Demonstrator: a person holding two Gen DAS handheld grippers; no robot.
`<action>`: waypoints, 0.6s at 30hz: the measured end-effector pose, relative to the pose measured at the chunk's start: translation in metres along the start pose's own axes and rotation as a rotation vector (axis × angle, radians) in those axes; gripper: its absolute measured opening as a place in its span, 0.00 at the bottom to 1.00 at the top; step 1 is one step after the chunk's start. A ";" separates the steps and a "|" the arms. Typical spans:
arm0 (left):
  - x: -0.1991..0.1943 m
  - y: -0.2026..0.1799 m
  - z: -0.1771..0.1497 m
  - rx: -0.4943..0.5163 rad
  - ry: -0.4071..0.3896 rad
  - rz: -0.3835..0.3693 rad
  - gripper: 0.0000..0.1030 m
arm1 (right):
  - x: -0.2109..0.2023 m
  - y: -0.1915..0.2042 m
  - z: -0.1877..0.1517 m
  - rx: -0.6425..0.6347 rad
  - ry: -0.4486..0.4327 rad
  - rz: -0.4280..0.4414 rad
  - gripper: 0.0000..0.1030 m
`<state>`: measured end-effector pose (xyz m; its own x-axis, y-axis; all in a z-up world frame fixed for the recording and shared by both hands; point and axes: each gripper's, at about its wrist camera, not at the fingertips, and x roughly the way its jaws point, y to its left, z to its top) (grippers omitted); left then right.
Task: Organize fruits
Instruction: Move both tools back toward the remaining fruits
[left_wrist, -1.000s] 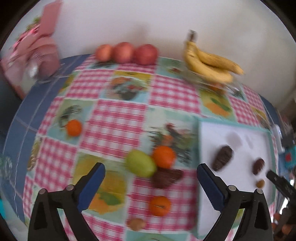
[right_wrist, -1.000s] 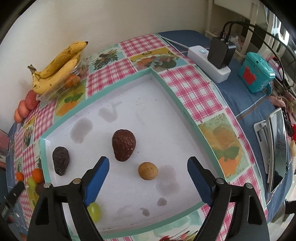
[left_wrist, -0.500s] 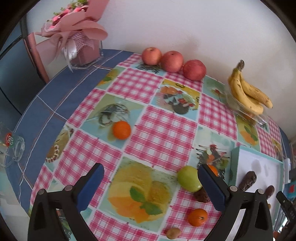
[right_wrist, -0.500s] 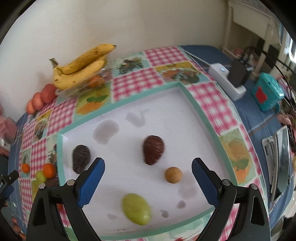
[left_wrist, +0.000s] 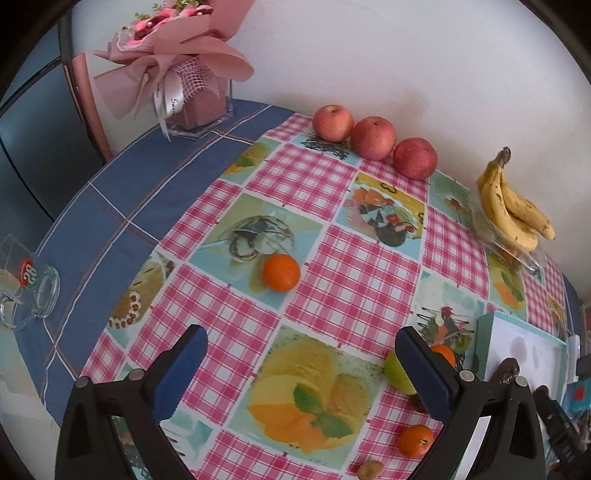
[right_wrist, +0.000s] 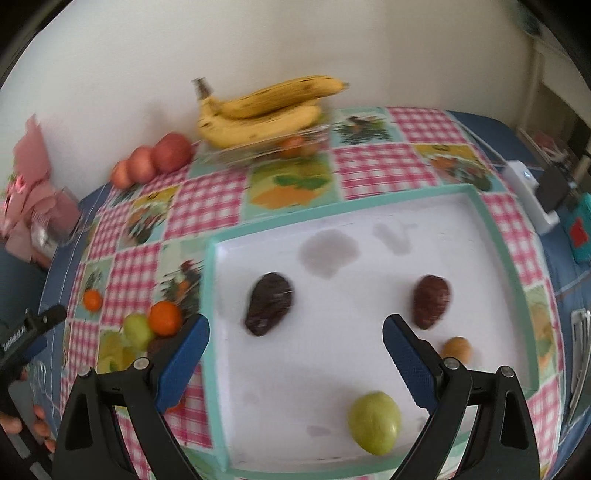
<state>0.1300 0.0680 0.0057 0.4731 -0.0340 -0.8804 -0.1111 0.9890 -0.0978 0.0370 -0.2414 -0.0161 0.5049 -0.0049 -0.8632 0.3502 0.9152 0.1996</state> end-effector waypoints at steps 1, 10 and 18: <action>0.000 0.002 0.001 -0.006 0.000 -0.002 1.00 | 0.002 0.007 0.000 -0.014 0.006 0.002 0.92; 0.004 0.010 0.007 -0.026 0.010 -0.029 1.00 | 0.009 0.064 -0.003 -0.150 0.029 0.091 0.92; 0.014 0.009 0.015 -0.035 0.024 -0.051 1.00 | 0.018 0.090 -0.002 -0.189 0.046 0.129 0.92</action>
<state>0.1493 0.0788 -0.0007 0.4575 -0.0885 -0.8848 -0.1183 0.9801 -0.1592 0.0759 -0.1583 -0.0141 0.4980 0.1310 -0.8572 0.1288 0.9664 0.2225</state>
